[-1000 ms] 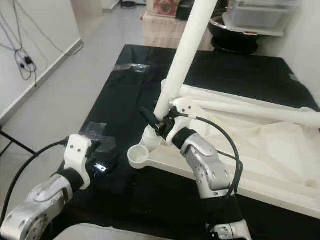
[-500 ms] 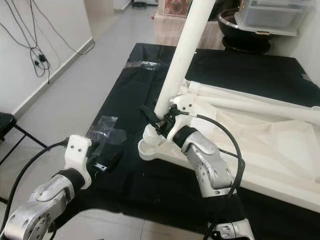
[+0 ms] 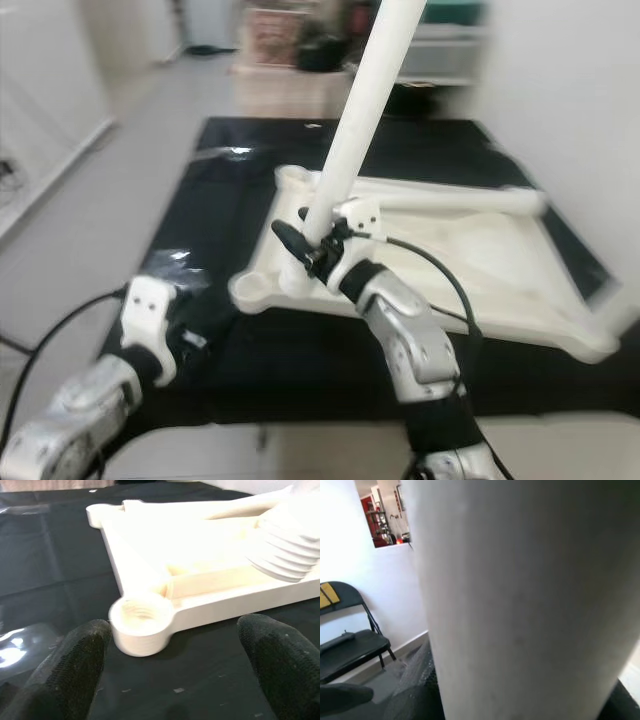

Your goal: Building children table

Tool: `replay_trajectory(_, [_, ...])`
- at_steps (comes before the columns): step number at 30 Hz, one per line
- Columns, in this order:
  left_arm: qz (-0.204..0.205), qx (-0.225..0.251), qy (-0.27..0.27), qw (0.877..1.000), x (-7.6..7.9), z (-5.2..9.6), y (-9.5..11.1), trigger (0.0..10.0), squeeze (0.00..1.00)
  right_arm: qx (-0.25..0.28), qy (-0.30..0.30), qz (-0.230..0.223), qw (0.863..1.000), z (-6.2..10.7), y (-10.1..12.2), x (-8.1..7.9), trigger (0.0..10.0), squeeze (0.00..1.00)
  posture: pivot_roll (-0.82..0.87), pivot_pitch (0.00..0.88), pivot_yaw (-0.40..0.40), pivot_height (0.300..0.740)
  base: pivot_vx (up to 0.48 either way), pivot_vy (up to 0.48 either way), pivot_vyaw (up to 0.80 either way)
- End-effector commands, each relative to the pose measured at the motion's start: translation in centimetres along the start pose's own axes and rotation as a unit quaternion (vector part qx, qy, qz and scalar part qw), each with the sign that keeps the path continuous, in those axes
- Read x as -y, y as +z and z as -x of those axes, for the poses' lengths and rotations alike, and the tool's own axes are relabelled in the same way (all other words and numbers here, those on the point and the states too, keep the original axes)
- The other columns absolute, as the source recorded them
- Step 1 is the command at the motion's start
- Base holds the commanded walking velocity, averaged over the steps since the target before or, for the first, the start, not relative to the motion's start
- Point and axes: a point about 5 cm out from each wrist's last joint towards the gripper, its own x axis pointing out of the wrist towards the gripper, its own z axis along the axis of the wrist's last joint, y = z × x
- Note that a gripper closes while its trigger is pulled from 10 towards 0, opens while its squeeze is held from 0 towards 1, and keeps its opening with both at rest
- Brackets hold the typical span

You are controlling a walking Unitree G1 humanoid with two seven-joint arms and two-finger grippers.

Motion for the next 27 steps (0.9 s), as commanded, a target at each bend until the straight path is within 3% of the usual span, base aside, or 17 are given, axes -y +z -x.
replay_trajectory(1, [0.005,-0.012,0.003,1.0,0.0,0.1,-0.7,10.0,0.0,0.0,0.003,-0.002,1.0,-0.1,-0.1,-0.1,10.0,0.0,0.0,0.097,-0.015,0.74,0.0,0.0,0.0])
replay_trajectory(17, [0.001,-0.019,0.023,1.0,-0.3,0.1,-0.8,10.0,0.0,0.005,0.035,0.005,0.999,-0.1,0.1,-1.0,10.0,0.0,0.0,0.1,-0.016,0.74,0.0,0.0,0.0])
replay_trajectory(19, [0.0,-0.021,0.023,1.0,-0.2,0.1,-0.9,10.0,0.0,0.01,0.034,0.013,0.999,-0.1,0.2,-0.9,10.0,0.0,0.0,0.1,-0.016,0.74,0.0,0.45,0.0])
replay_trajectory(23, [-0.012,-0.018,0.024,0.999,-0.1,0.1,-0.8,10.0,0.0,0.006,0.053,0.033,0.998,0.0,0.4,-1.2,10.0,0.0,0.01,0.098,-0.017,0.74,0.0,0.427,0.71])
replay_trajectory(27, [-0.019,-0.017,0.022,0.999,0.0,0.2,-0.8,10.0,0.0,0.004,0.074,0.029,0.997,0.0,0.3,-1.6,10.0,0.0,0.01,0.096,-0.017,0.74,0.0,0.0,0.8])
